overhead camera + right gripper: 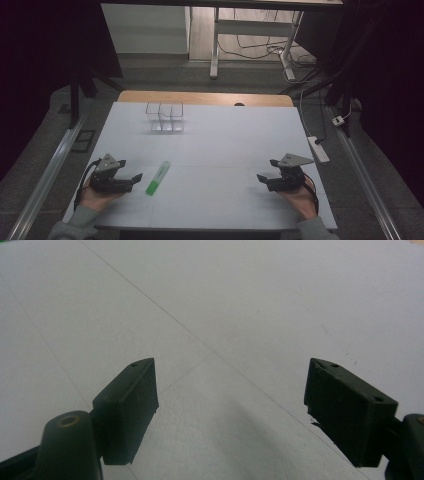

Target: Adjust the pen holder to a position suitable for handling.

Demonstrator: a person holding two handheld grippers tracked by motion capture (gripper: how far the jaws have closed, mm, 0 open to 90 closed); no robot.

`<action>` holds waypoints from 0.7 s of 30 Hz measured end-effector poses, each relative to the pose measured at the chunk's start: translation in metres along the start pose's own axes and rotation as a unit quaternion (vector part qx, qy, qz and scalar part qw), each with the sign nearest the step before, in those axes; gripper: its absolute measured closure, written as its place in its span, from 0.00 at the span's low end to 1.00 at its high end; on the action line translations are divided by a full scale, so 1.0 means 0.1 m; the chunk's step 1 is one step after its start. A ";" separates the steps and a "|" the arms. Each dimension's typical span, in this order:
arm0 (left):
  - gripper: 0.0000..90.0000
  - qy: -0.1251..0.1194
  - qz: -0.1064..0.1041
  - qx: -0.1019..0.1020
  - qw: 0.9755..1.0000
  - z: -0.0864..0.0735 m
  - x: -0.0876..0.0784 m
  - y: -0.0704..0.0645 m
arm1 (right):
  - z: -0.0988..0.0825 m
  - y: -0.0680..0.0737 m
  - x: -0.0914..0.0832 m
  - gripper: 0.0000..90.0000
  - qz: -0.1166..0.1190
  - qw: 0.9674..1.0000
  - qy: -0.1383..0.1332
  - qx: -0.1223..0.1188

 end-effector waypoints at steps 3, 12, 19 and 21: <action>0.19 -0.001 -0.001 0.000 1.000 0.02 -0.01 0.01 | 0.00 0.00 0.00 0.23 0.001 1.000 0.000 0.001; 0.20 -0.006 0.006 0.002 1.000 0.10 0.02 0.10 | 0.00 0.01 0.03 0.23 0.002 1.000 0.005 -0.003; 0.21 0.000 0.010 0.007 1.000 0.14 0.07 0.13 | -0.01 0.01 0.04 0.24 0.002 1.000 0.008 -0.006; 0.21 0.001 0.011 0.009 1.000 0.16 0.09 0.14 | -0.01 0.01 0.04 0.24 0.004 1.000 0.009 -0.004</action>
Point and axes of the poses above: each handheld gripper's, and its own axes: x roughly forward along the jaws, z roughly out of its top, y roughly to its left, the point moved 3 cm from there along x, roughly forward along the jaws, and after that the axes turned 4 degrees about -z, right-handed, at the moved point
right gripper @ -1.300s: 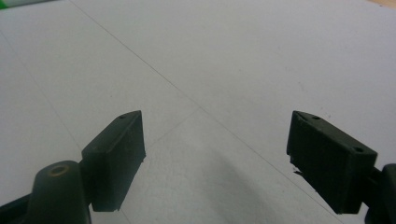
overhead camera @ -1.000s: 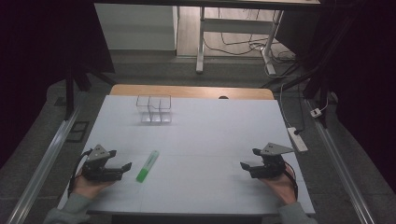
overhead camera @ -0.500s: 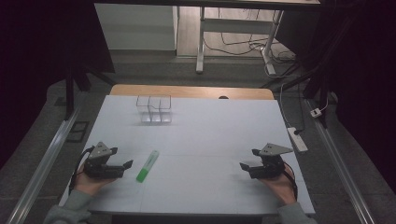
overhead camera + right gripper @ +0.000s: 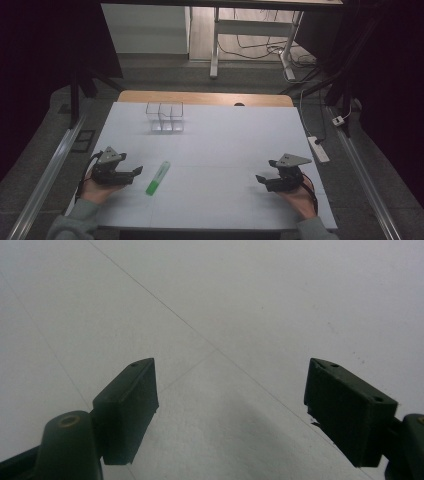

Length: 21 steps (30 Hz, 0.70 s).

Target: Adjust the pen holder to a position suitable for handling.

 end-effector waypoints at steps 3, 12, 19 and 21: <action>0.22 0.003 0.003 0.000 1.000 0.05 0.05 0.04 | 0.00 -0.01 0.01 0.24 0.003 1.000 -0.001 0.003; 0.22 0.014 0.008 0.010 1.000 0.24 0.25 0.14 | -0.01 0.00 0.04 0.24 0.004 1.000 0.006 0.002; 0.25 0.015 0.009 0.004 1.000 0.37 0.33 0.28 | -0.02 -0.01 0.04 0.24 0.005 1.000 0.007 0.006; 0.26 0.010 0.008 0.001 1.000 0.40 0.35 0.33 | -0.02 -0.01 0.04 0.24 0.004 1.000 0.010 0.006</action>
Point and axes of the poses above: each handheld gripper's, and its own axes: x roughly forward along the jaws, z roughly out of its top, y roughly to its left, the point moved 3 cm from there along x, roughly forward along the jaws, and after that the axes turned 4 degrees about -z, right-handed, at the moved point
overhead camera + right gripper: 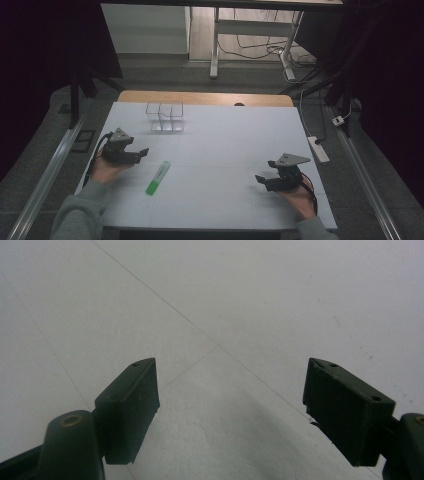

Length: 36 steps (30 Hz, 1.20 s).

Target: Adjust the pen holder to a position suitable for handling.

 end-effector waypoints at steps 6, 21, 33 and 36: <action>0.29 0.002 0.004 -0.007 1.000 0.05 0.07 0.13 | 0.00 0.01 0.00 0.24 -0.001 1.000 0.000 -0.002; 0.34 0.011 0.017 -0.014 1.000 0.15 0.30 0.38 | -0.01 0.02 0.02 0.24 0.002 1.000 0.006 -0.005; 0.46 0.009 0.032 -0.016 0.999 0.31 0.41 0.66 | -0.01 0.02 0.04 0.24 0.005 1.000 0.007 -0.006; 0.55 0.010 0.031 -0.017 0.999 0.34 0.44 0.71 | -0.01 0.02 0.05 0.24 0.004 1.000 0.009 -0.009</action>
Point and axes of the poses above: each handheld gripper's, and its own axes: x roughly forward along the jaws, z roughly out of its top, y roughly to its left, the point moved 3 cm from there along x, roughly forward along the jaws, and after that the axes turned 4 degrees about -z, right-handed, at the moved point
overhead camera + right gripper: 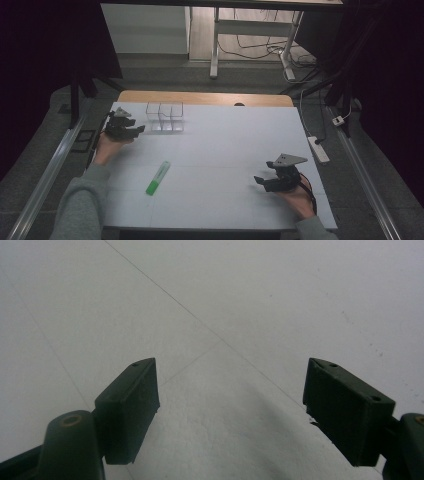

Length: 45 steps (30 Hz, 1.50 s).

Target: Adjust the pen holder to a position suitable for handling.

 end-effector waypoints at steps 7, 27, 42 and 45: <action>0.75 -0.001 0.011 -0.016 1.000 0.01 0.11 0.13 | 0.00 -0.02 -0.01 0.24 -0.002 1.000 -0.002 0.006; 0.98 -0.007 -0.018 -0.012 1.000 0.22 0.43 0.13 | 0.00 -0.02 -0.02 0.25 0.011 1.000 -0.013 0.025; 0.98 -0.014 -0.041 -0.021 0.999 0.25 0.46 0.10 | 0.00 -0.02 -0.02 0.25 0.013 0.999 -0.017 0.029; 0.98 -0.017 -0.051 -0.016 0.998 0.28 0.48 0.04 | 0.00 -0.02 -0.02 0.25 0.013 0.999 -0.016 0.029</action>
Point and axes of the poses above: each handheld gripper's, and its own axes: x roughly forward along the jaws, z roughly out of its top, y roughly to its left, the point moved 3 cm from there along x, roughly forward along the jaws, and after that the axes turned 4 degrees about -z, right-handed, at the moved point
